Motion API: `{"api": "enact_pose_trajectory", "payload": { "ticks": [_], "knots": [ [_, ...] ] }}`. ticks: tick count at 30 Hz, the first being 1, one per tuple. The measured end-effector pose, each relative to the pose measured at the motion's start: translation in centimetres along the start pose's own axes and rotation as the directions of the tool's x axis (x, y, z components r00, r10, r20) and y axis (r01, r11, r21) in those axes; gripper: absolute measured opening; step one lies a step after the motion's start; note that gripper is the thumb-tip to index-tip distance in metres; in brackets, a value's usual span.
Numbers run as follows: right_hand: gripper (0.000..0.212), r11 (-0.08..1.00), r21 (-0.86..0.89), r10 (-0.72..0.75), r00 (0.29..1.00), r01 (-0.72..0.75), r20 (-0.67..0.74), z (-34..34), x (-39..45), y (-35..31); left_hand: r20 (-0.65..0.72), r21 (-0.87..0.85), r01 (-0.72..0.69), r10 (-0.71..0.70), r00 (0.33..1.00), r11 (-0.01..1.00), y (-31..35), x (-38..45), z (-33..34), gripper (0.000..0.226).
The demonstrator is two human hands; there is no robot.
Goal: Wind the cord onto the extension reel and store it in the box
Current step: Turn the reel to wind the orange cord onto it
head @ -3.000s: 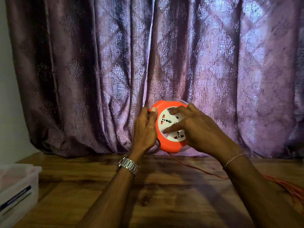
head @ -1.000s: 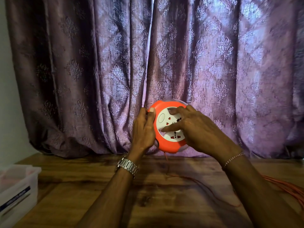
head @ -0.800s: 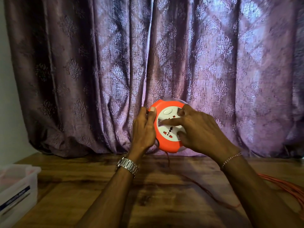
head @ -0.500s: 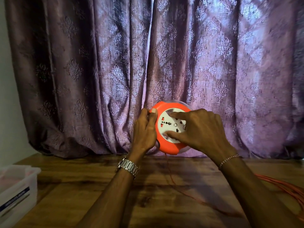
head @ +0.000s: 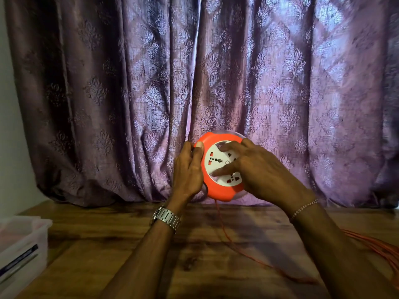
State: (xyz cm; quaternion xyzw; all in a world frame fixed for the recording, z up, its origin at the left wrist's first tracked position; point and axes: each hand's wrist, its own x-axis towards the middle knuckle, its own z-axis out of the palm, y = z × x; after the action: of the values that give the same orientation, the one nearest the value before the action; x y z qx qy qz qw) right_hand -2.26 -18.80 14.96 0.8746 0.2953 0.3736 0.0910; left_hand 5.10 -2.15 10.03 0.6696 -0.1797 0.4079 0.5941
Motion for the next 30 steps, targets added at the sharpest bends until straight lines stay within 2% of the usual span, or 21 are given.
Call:
{"api": "enact_pose_trajectory", "payload": {
  "ticks": [5,9,13,17,18,21,24,30],
  "knots": [
    [0.061,0.991,-0.014,0.131,0.988,-0.133,-0.083,0.8,-0.3,0.2,-0.009,-0.034,0.012,-0.013,1.000,0.999,-0.2,0.2,-0.1,0.054],
    [0.064,0.966,-0.023,0.248,0.949,-0.257,-0.197,0.6,-0.4,0.1,0.000,-0.024,0.002,-0.002,1.000,1.000,-0.2,0.1,0.1,0.051],
    [0.060,0.980,-0.006,0.194,0.961,-0.199,-0.199,0.2,-0.4,0.7,-0.007,0.006,-0.011,0.012,1.000,1.000,-0.1,-0.1,0.2,0.049],
    [0.021,0.996,0.072,0.069,0.962,-0.052,-0.265,-0.4,-0.3,0.7,-0.010,-0.010,0.004,-0.004,1.000,1.000,-0.1,-0.1,0.2,0.040],
    [0.020,0.995,0.100,0.032,0.971,-0.008,-0.236,-0.4,-0.2,0.7,-0.012,-0.020,0.012,-0.012,1.000,1.000,-0.1,0.0,0.1,0.039],
    [0.041,0.994,0.105,-0.021,0.996,0.030,-0.091,-0.2,0.0,0.4,-0.010,-0.054,0.025,-0.025,1.000,0.998,-0.3,0.1,0.0,0.047],
    [0.047,0.998,0.039,-0.041,0.999,0.042,-0.016,0.0,0.0,0.3,0.000,-0.064,0.018,-0.018,1.000,0.998,-0.4,0.2,0.0,0.054],
    [0.053,0.998,-0.064,0.014,0.997,-0.019,-0.073,0.1,-0.3,0.3,-0.006,-0.039,-0.005,0.005,1.000,0.999,-0.4,0.2,0.0,0.054]
  ]
}}
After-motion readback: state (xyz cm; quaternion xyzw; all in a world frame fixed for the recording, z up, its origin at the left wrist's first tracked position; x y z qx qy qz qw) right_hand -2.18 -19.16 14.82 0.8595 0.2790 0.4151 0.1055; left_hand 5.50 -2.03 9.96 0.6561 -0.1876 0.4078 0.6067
